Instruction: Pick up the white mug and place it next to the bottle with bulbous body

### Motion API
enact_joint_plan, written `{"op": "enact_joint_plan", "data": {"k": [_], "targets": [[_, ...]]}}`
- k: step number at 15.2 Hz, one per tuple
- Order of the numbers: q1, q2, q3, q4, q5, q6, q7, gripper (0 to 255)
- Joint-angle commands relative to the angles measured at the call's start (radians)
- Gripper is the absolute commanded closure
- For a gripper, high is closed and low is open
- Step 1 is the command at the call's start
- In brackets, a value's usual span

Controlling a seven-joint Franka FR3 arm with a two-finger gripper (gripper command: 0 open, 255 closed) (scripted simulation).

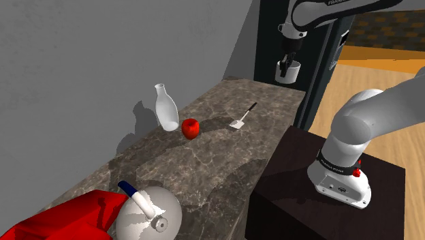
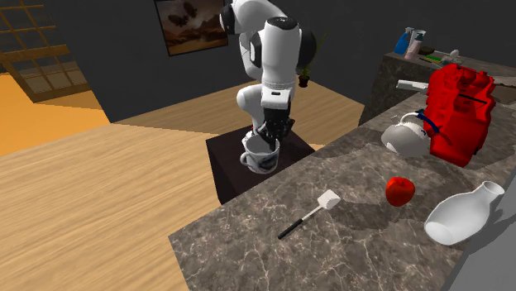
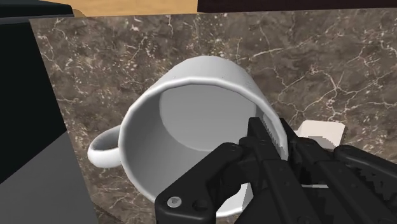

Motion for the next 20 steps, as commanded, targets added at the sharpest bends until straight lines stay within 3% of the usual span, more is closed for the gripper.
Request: {"op": "enact_joint_plan", "data": {"k": [1,20], "targets": [[0.002,-0.002,0.005,0.025,0.005,-0.027,0.0,255],[0.018,0.031,0.036,0.3,0.037,-0.27,-0.014,255]]}}
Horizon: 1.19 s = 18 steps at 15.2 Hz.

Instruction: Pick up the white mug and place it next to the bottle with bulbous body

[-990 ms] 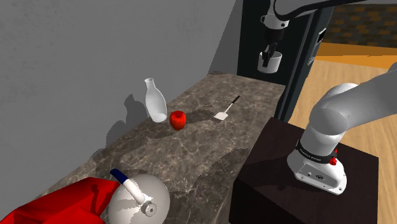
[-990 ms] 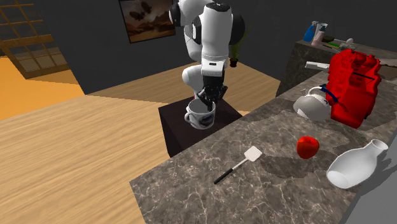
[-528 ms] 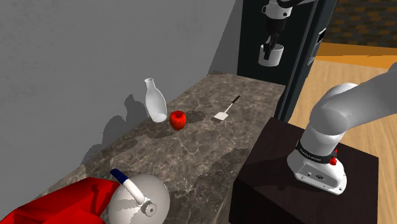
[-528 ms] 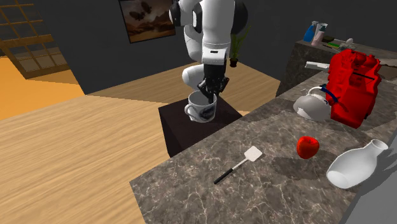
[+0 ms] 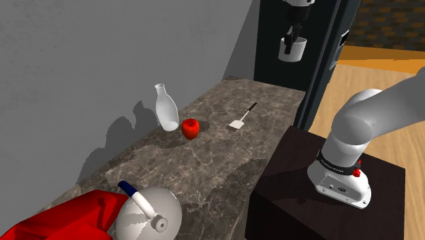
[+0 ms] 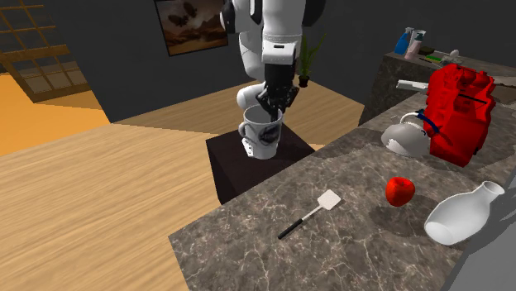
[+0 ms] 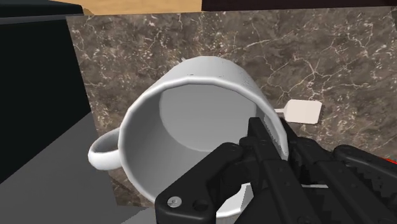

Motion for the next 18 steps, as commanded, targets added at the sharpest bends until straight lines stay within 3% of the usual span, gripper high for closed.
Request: {"op": "enact_joint_plan", "data": {"k": [1,10,18], "targets": [[0.001,0.005,0.003,0.025,0.003,-0.02,-0.001,255],[0.073,0.216,0.128,0.161,0.087,0.04,0.163,255],[0.122,0.444,0.222,0.362,0.121,0.059,0.294,255]]}}
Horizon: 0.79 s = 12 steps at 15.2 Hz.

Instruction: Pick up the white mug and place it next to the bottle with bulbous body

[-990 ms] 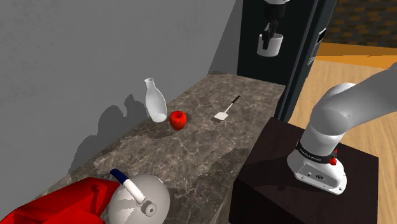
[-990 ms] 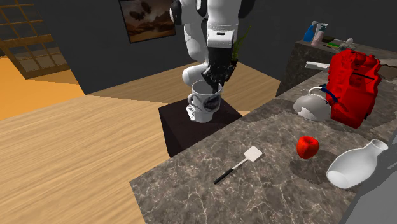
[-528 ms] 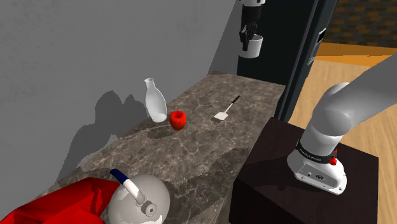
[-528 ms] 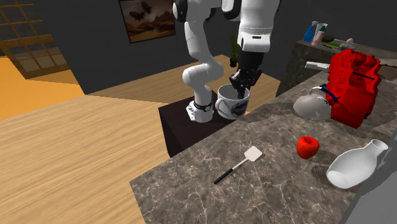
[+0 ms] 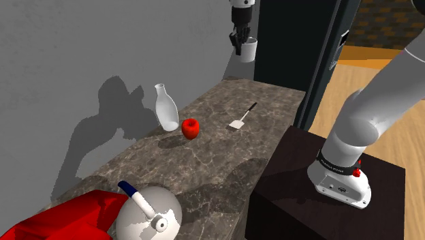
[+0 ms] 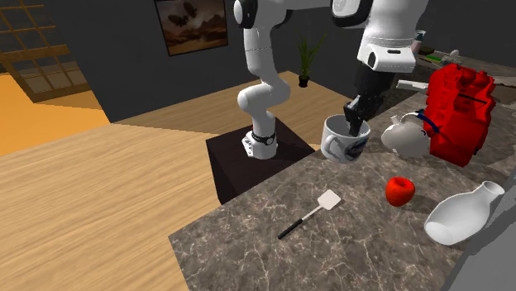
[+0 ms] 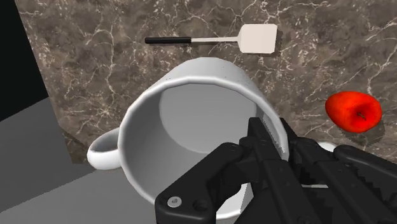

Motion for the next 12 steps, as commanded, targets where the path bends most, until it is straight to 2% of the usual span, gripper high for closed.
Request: {"op": "enact_joint_plan", "data": {"k": [1,7,12], "targets": [[0.011,0.064,0.02,0.061,0.004,0.003,0.03,255],[0.047,0.264,0.077,0.28,-0.002,-0.022,0.123,255],[0.086,0.456,0.113,0.52,-0.026,-0.076,0.195,255]]}}
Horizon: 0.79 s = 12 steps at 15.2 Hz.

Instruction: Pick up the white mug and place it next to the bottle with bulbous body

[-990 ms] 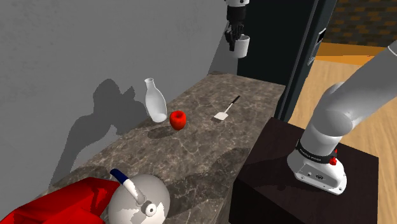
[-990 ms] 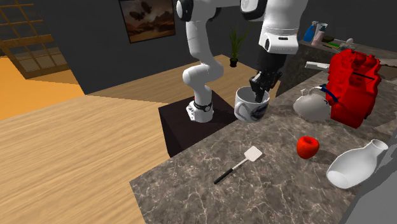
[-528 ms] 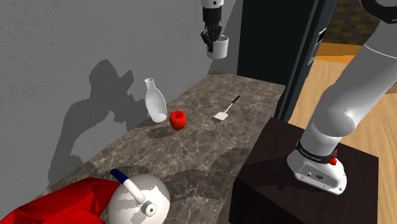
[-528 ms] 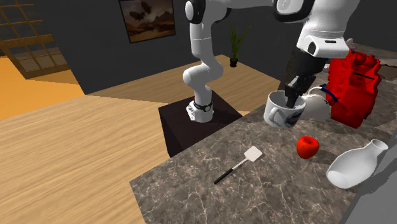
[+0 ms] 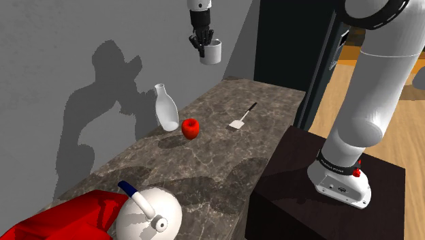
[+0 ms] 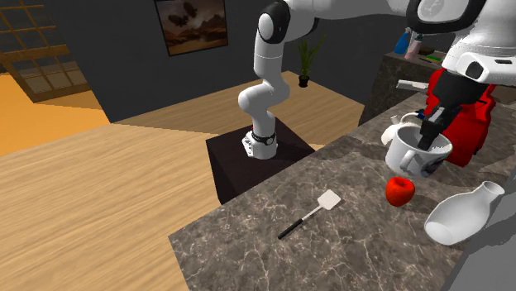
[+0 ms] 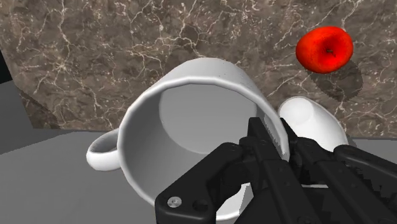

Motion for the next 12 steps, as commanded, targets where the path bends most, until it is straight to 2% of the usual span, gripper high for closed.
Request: {"op": "enact_joint_plan", "data": {"k": [1,12], "targets": [[0.017,0.083,0.012,0.106,-0.012,-0.025,0.027,255],[0.013,0.052,0.009,-0.085,-0.009,0.135,0.034,255]]}}
